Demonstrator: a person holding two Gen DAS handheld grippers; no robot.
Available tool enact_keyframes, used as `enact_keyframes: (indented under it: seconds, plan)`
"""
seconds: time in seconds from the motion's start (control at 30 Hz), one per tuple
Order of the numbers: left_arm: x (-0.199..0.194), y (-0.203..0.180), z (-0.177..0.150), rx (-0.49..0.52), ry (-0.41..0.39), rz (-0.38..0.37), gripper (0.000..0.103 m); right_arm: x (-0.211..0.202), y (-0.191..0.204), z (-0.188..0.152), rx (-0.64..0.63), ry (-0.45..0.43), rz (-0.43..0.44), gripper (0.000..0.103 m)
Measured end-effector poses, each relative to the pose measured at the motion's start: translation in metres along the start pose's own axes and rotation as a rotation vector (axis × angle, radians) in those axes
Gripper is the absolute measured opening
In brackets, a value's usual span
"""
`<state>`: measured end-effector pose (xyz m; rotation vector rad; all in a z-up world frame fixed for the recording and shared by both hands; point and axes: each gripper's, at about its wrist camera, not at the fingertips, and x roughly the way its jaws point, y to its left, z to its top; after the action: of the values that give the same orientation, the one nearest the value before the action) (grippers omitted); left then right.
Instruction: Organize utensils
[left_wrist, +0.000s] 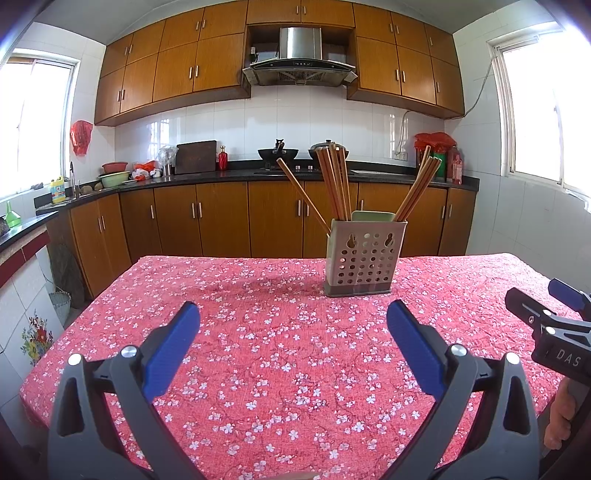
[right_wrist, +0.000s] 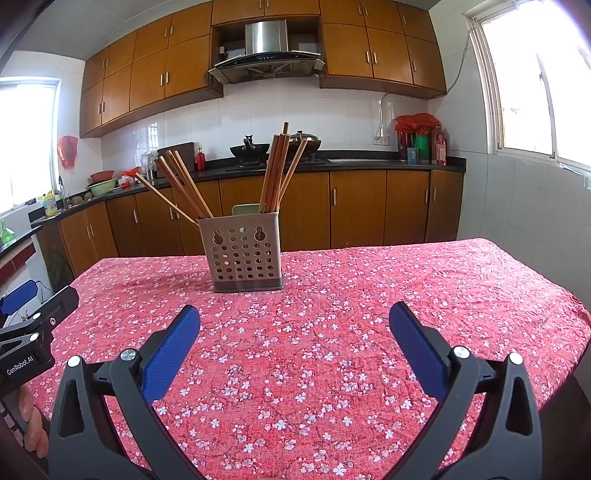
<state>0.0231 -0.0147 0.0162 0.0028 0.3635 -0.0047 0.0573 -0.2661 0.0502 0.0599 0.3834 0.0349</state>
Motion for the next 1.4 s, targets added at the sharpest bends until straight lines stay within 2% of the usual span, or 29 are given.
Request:
enact_keyframes:
  seconds: [1.4]
  plan:
    - [0.0079, 0.0019, -0.0063, -0.007, 0.019, 0.016, 0.099, 0.0036, 0.0056, -0.0011, 0.007, 0.003, -0.007, 0.101]
